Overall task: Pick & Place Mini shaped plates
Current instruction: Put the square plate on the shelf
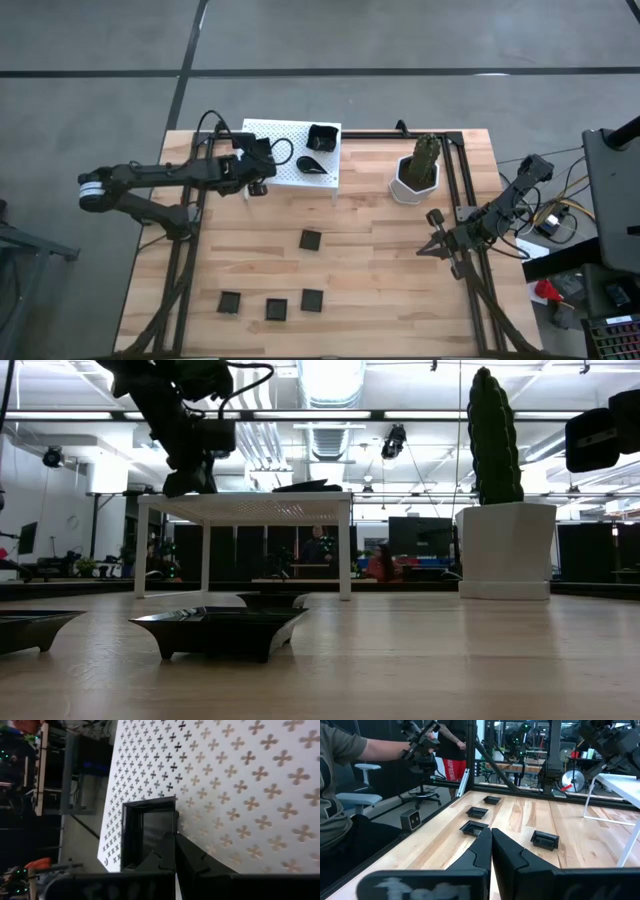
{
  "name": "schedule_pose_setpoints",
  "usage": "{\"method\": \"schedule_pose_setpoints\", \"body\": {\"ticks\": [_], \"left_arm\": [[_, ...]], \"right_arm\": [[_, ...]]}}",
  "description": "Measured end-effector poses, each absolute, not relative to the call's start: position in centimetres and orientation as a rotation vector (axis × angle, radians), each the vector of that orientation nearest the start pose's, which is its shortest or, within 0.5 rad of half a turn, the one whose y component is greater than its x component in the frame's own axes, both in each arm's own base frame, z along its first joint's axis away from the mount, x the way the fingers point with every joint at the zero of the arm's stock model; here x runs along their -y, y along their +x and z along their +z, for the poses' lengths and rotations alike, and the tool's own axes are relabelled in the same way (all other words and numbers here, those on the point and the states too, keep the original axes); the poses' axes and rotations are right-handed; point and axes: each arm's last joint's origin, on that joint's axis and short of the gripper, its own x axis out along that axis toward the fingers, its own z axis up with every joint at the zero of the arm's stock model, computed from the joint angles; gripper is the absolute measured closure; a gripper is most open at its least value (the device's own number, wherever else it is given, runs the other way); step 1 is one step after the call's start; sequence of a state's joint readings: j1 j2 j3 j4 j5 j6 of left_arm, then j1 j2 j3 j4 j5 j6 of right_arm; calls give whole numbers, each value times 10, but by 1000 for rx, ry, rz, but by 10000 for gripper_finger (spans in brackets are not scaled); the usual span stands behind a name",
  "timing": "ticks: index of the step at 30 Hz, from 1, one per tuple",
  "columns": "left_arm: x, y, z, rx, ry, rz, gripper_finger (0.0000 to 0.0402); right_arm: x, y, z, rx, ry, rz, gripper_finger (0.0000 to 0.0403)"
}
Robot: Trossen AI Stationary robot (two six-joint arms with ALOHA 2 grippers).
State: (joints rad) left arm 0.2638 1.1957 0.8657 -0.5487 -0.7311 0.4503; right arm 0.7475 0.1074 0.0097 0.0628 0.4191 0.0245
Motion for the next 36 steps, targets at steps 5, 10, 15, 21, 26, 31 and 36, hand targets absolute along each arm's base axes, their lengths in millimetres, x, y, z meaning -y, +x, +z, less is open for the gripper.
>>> {"method": "schedule_pose_setpoints", "body": {"ticks": [5, 10, 15, 21, 26, 31, 36], "left_arm": [[-76, 219, 259, -1070, 599, 713, 401], [-72, 222, 265, -1043, 608, 702, 401], [-68, 225, 273, -1009, 608, 690, 401], [-68, 226, 275, -983, 568, 660, 396], [-67, 227, 275, -977, 552, 657, 354], [-67, 227, 275, -972, 551, 659, 310], [-65, 227, 276, -968, 555, 654, 293]], "right_arm": [[-60, 82, 164, -33, 6, 328, 394], [-60, 82, 164, -33, 6, 328, 394], [-60, 82, 164, -33, 6, 328, 394], [-60, 82, 164, -33, 4, 328, 394], [-60, 82, 164, -33, 4, 328, 394], [-60, 82, 164, -33, 4, 328, 394], [-60, 82, 164, -33, 5, 328, 394]]}}
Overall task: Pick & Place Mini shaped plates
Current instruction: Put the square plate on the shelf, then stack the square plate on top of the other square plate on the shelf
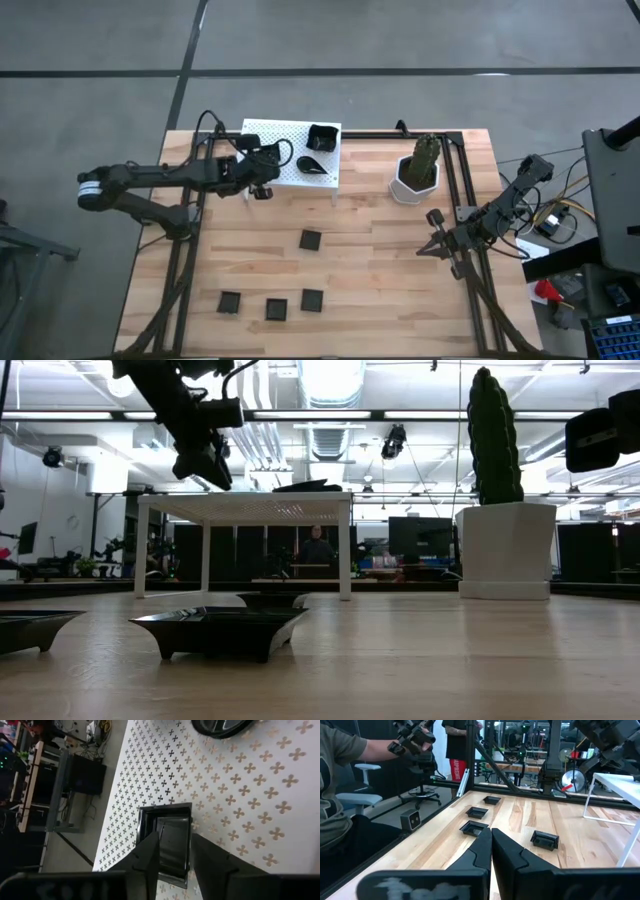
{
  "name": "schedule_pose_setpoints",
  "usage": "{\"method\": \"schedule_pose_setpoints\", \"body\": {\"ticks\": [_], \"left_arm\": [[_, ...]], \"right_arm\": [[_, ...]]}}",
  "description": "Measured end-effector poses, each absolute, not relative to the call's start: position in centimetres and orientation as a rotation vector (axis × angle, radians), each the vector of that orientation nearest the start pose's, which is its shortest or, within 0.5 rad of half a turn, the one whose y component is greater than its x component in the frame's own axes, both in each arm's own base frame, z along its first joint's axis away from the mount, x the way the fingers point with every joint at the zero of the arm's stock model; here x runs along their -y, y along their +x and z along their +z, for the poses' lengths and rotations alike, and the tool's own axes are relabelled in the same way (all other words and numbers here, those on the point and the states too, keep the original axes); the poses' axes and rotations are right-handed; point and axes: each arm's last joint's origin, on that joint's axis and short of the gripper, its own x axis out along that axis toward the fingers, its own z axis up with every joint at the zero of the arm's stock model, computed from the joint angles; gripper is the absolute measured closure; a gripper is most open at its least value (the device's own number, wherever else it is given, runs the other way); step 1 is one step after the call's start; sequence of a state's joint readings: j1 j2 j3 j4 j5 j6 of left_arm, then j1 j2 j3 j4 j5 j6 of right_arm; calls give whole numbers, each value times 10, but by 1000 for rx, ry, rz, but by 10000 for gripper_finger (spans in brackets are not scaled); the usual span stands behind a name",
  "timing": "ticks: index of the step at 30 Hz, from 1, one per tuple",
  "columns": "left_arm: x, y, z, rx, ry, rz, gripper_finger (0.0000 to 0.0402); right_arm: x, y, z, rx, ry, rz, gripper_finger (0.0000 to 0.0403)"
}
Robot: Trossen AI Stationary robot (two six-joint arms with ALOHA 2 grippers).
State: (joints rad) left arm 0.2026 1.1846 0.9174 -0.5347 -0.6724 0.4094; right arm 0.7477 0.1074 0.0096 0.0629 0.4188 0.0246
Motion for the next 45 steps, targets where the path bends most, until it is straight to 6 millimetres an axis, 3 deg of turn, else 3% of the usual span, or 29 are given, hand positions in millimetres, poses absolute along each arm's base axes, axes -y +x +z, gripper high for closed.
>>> {"method": "schedule_pose_setpoints", "body": {"ticks": [8, 20, 28, 40, 45], "left_arm": [[-45, 229, 289, -869, 528, 616, 291], [30, 254, 281, -686, 418, 359, 291], [72, 277, 252, -680, 442, 243, 291], [107, 303, 208, -744, 393, 195, 291], [111, 311, 186, -792, 399, 197, 291]], "right_arm": [[-60, 82, 164, -33, 4, 328, 394], [-60, 82, 164, -33, 5, 328, 394], [-60, 82, 164, -33, 6, 328, 394], [-60, 82, 164, -33, 4, 328, 394], [-60, 82, 164, -34, 5, 328, 394]]}}
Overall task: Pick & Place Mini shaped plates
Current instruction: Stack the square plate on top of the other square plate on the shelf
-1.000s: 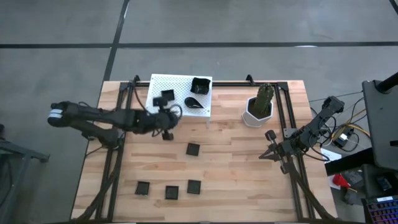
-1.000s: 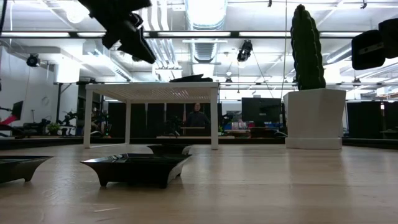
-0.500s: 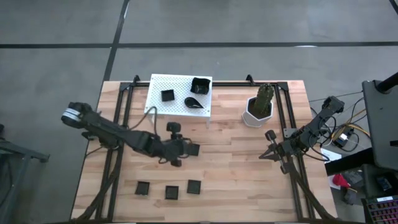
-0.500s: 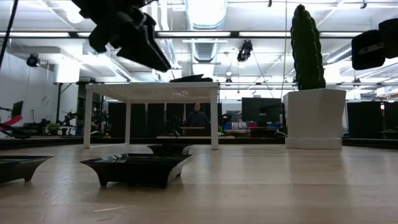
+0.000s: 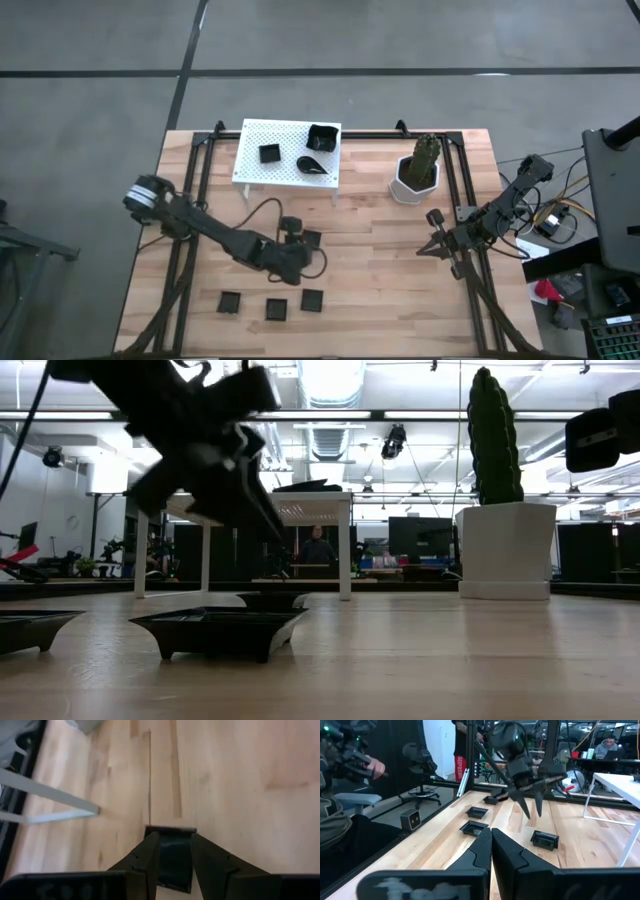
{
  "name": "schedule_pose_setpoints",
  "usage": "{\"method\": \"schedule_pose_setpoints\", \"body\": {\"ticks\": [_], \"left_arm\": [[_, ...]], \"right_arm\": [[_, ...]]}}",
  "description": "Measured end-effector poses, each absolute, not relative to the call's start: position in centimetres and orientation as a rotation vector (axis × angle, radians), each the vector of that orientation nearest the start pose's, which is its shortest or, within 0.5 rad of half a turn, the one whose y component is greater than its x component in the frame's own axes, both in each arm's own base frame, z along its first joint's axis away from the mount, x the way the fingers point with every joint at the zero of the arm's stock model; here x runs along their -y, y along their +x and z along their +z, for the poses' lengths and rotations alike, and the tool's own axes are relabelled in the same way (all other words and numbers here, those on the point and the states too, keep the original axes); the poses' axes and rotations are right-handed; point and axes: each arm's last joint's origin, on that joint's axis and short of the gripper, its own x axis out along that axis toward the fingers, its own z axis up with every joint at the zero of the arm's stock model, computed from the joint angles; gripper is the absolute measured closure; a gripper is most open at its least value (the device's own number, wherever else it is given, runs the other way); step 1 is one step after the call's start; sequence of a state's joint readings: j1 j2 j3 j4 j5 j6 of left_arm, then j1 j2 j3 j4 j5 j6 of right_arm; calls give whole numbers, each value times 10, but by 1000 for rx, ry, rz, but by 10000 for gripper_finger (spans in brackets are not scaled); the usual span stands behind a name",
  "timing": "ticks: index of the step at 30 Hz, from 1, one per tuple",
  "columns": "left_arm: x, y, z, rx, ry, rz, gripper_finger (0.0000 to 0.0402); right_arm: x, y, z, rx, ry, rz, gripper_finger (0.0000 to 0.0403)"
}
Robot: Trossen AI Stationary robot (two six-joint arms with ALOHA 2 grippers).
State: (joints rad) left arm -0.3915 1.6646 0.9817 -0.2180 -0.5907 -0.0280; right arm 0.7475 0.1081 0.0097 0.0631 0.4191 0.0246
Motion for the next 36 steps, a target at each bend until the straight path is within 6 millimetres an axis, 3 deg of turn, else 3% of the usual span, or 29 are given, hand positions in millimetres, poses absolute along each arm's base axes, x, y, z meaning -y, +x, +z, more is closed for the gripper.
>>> {"method": "schedule_pose_setpoints", "body": {"ticks": [14, 36], "left_arm": [[115, 319, 144, -908, 378, 173, 291], [104, 319, 132, -944, 394, 209, 291]], "right_arm": [[-60, 82, 164, -34, 5, 328, 394], [-60, 82, 164, -32, 4, 328, 394]]}}
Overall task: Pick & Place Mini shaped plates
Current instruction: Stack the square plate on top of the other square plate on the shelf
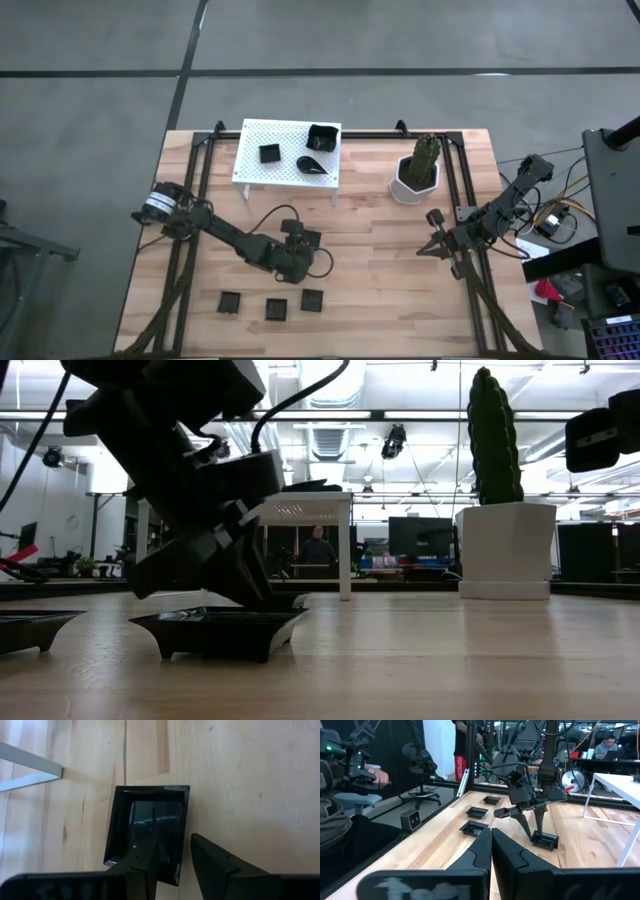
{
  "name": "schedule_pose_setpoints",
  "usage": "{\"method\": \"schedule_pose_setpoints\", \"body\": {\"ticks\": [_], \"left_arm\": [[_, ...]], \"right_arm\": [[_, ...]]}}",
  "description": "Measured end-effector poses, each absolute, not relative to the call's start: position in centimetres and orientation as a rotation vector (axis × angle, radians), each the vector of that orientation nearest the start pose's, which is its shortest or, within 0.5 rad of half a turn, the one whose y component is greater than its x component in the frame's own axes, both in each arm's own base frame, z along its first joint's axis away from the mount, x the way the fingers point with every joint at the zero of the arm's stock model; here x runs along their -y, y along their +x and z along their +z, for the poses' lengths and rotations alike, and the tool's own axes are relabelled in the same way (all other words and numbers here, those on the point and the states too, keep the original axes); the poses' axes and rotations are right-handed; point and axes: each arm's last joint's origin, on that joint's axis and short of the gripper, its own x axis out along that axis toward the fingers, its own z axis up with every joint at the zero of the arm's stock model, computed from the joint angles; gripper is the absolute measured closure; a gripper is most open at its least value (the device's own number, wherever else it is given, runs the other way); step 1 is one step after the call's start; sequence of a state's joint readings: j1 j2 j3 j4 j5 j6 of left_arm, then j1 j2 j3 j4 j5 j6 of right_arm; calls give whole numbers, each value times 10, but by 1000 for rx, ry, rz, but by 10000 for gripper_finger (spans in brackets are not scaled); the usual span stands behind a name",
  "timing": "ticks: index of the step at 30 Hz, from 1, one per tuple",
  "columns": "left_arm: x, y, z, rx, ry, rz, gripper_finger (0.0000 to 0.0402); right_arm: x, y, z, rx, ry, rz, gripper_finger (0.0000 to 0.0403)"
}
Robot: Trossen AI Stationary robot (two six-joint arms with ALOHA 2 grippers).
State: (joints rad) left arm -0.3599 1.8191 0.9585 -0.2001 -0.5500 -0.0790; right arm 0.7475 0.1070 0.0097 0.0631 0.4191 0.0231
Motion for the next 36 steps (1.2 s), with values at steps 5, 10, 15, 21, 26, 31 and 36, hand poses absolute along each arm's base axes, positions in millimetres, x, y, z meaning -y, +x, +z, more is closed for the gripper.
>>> {"method": "schedule_pose_setpoints", "body": {"ticks": [5, 10, 15, 21, 26, 31, 36], "left_arm": [[104, 320, 133, -937, 389, 208, 293], [103, 320, 133, -939, 388, 211, 313], [102, 320, 132, -944, 384, 197, 348], [102, 321, 132, -945, 387, 193, 396], [103, 322, 135, -951, 396, 191, 400], [109, 323, 149, -936, 394, 176, 401], [116, 317, 174, -903, 378, 165, 401]], "right_arm": [[-60, 82, 164, -33, 4, 328, 394], [-60, 82, 164, -33, 4, 328, 394], [-60, 82, 164, -32, 4, 328, 394], [-60, 82, 164, -33, 6, 328, 394], [-60, 82, 164, -33, 6, 328, 394], [-60, 82, 164, -33, 6, 328, 394], [-60, 82, 164, -33, 6, 328, 394]]}}
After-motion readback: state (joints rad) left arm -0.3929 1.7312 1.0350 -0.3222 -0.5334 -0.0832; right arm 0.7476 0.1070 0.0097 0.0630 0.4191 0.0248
